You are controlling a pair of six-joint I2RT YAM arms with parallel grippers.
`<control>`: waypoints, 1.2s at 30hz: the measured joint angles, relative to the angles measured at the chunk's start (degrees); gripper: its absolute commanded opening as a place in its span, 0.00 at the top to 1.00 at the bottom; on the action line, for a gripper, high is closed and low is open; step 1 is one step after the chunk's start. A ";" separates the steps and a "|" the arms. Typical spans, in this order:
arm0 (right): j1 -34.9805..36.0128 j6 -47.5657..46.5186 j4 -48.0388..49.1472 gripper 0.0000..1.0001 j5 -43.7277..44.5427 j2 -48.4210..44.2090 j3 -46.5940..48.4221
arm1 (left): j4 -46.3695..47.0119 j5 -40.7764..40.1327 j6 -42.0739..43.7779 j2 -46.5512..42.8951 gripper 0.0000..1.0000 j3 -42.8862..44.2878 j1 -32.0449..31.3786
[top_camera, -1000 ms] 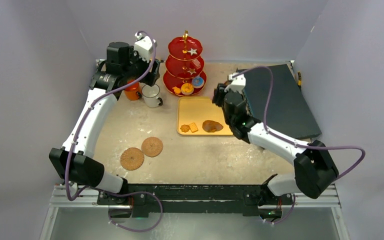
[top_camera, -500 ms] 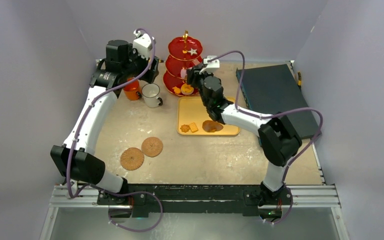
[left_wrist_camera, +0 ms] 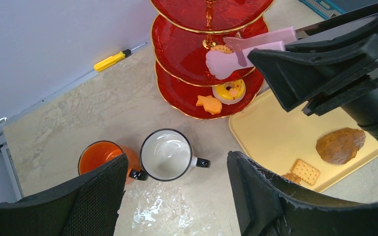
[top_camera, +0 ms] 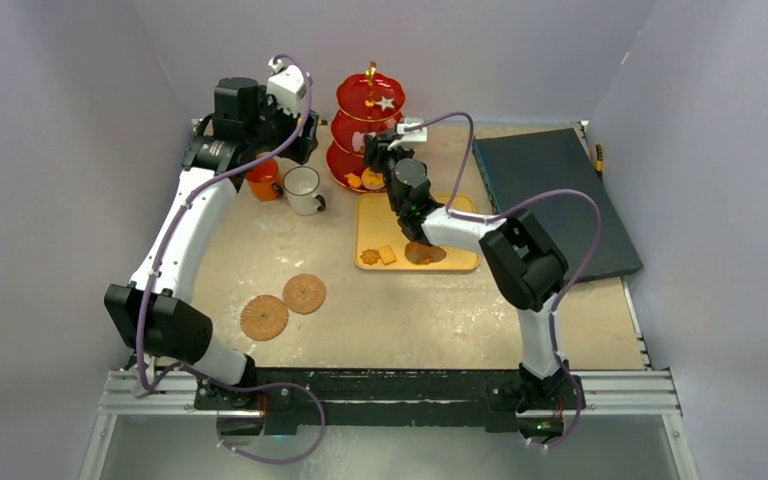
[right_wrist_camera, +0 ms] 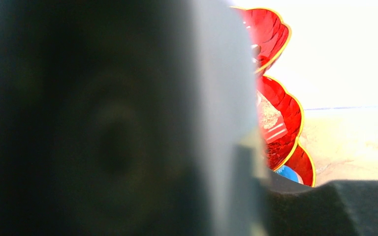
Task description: Serve the afternoon tea
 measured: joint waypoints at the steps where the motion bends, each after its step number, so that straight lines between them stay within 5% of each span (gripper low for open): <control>1: 0.00 -0.07 0.37 0.44 0.39 0.59 0.31 | 0.00 0.00 0.00 0.00 0.27 0.00 0.00; 6: 0.00 -0.44 1.16 0.31 0.74 3.04 1.86 | -0.02 0.00 0.00 0.00 0.26 0.00 0.07; 13: 0.00 -1.73 2.23 0.31 0.83 0.15 -0.37 | 0.00 0.26 0.00 0.02 0.26 0.00 0.07; 25: 0.02 -3.82 1.29 0.33 2.80 -21.03 -20.06 | 0.11 0.87 0.02 0.04 0.26 0.00 0.37; 36: -0.57 3.69 -17.25 0.32 12.61 -38.05 -39.21 | 0.68 2.27 0.00 0.04 0.26 -0.24 0.37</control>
